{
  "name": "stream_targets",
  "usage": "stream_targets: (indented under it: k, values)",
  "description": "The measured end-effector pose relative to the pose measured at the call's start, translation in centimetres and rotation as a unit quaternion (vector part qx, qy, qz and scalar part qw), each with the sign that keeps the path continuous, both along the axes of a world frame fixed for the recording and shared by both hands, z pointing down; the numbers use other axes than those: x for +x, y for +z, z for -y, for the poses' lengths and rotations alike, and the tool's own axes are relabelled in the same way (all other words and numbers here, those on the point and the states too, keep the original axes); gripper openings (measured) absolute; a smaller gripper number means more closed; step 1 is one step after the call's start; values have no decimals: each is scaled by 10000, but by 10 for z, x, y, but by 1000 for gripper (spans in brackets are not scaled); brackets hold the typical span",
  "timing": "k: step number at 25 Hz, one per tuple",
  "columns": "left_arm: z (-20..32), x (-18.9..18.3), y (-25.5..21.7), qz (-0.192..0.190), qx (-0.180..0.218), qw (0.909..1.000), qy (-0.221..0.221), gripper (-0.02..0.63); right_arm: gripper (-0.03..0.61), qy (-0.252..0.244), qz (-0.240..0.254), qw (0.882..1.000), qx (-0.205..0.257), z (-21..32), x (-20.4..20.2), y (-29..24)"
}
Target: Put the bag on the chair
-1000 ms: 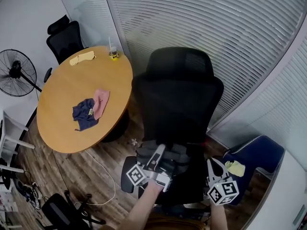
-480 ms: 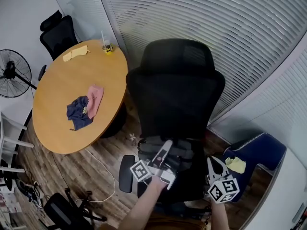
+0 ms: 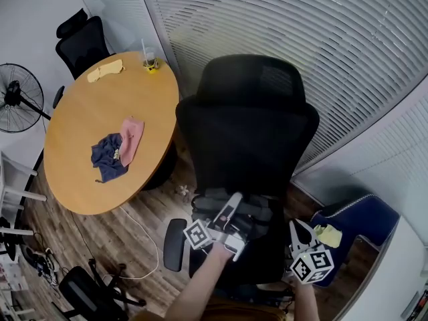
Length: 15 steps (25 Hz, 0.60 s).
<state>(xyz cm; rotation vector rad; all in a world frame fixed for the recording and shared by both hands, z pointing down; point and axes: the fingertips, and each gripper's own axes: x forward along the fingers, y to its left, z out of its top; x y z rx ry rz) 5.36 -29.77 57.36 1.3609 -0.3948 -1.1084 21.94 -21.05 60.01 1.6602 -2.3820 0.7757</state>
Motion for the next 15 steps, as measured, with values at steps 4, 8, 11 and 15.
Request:
stream_targets:
  k: [4, 8, 11, 15]
  values:
    - [14, 2, 7, -31, -23, 10000, -13, 23, 11, 41, 37, 10000, -76, 5, 2, 7]
    - [31, 5, 14, -24, -112, 9999, -102, 23, 11, 85, 144, 9998, -147, 13, 7, 19]
    - [43, 9, 21, -43, -198, 9996, -220, 23, 12, 120, 162, 9996, -218, 16, 12, 24]
    - [54, 13, 27, 74, -254, 9994, -240, 23, 12, 173, 172, 9995, -222, 18, 17, 26]
